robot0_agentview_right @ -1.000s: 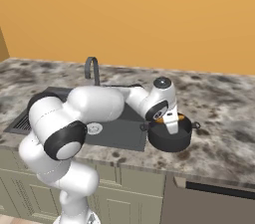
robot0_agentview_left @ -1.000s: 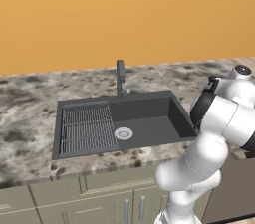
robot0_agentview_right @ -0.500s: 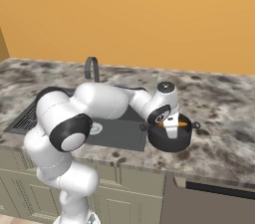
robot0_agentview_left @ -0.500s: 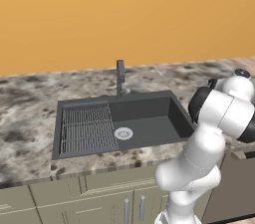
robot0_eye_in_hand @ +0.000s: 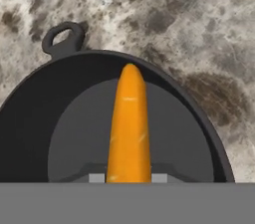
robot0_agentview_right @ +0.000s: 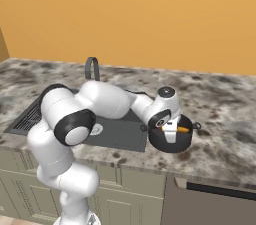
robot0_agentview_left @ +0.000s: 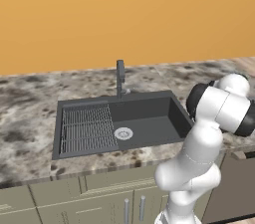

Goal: Dump the carrot from the pot into the sink. Then turn on the water and wash the carrot. Then turn off the water and put the carrot back in the pot.

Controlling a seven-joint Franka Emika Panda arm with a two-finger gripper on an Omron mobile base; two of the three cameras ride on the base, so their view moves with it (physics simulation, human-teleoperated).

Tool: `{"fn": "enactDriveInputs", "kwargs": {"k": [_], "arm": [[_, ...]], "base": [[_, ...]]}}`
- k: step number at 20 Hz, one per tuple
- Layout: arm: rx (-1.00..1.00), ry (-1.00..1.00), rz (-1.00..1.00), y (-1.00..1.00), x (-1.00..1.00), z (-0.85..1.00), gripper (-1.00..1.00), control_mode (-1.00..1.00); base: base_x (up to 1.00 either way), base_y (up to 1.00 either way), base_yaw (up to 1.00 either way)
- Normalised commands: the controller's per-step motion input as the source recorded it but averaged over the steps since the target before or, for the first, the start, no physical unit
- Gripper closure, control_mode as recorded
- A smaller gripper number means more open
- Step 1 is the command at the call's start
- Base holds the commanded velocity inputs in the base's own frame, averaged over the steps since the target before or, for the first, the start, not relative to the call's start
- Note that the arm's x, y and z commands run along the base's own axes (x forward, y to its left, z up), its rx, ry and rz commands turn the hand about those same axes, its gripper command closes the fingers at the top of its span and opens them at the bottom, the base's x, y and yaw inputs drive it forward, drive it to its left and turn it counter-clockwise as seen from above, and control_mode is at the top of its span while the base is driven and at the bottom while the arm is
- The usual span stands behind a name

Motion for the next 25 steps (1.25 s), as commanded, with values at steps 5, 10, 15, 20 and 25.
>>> {"fn": "enactDriveInputs", "kwargs": {"k": [5,10,15,20,25], "arm": [[0.04,0.0,-0.09,-0.07,0.19,0.0,-1.0,-1.0],[0.03,0.01,-0.1,-0.09,0.33,0.0,-1.0,-1.0],[0.05,0.0,-0.09,-0.25,0.4,-0.04,-1.0,-1.0],[0.09,0.0,-0.07,-0.39,0.25,0.02,-1.0,-1.0],[0.19,-0.1,-0.02,-0.36,-0.64,0.44,-1.0,-1.0]], "base": [[0.0,0.0,0.0],[0.0,0.0,0.0],[0.0,0.0,0.0],[0.0,0.0,0.0],[0.0,0.0,0.0]]}}
